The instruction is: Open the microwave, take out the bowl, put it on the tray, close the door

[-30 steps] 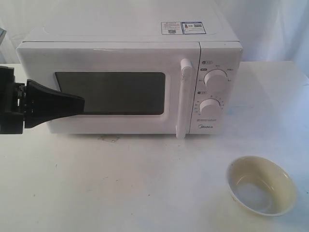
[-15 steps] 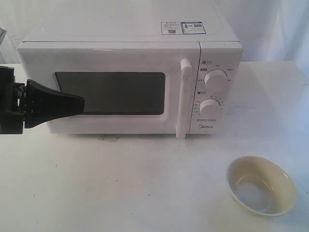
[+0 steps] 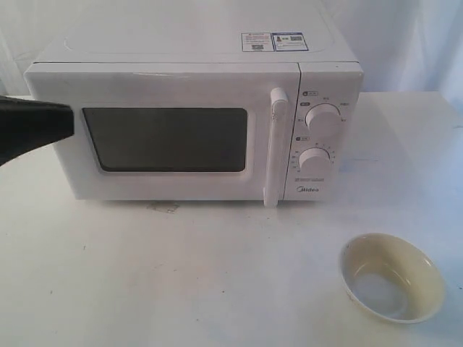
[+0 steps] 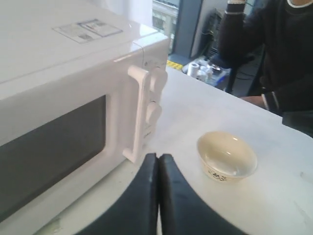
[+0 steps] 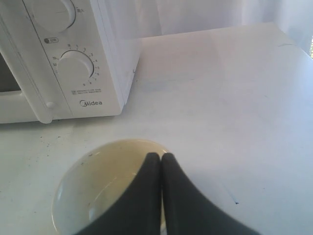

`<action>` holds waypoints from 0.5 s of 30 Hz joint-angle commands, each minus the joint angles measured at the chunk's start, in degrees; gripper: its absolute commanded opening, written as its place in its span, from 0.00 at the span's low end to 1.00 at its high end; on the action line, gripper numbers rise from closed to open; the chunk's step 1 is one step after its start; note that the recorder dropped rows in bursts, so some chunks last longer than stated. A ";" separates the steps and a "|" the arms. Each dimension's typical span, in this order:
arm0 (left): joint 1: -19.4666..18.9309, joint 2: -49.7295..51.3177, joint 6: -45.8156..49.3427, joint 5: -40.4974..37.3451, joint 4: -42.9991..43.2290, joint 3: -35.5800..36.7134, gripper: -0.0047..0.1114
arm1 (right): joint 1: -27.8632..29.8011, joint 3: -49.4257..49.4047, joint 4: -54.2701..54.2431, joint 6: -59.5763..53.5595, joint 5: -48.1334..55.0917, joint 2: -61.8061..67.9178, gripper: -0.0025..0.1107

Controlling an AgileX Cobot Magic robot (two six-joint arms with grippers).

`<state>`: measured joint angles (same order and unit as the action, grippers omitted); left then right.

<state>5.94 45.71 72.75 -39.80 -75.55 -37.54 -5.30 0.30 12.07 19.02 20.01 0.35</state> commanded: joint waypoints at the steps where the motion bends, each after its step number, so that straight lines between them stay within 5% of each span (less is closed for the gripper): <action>1: 0.13 -10.88 -2.48 2.93 4.12 4.57 0.04 | 0.29 -0.30 0.49 0.16 0.03 -0.35 0.02; 15: 0.24 -24.46 -12.98 12.33 5.73 17.37 0.04 | 0.29 -0.30 0.49 0.16 0.03 -0.35 0.02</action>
<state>5.94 24.92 61.20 -30.15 -67.76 -22.24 -5.30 0.30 12.07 19.02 20.01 0.35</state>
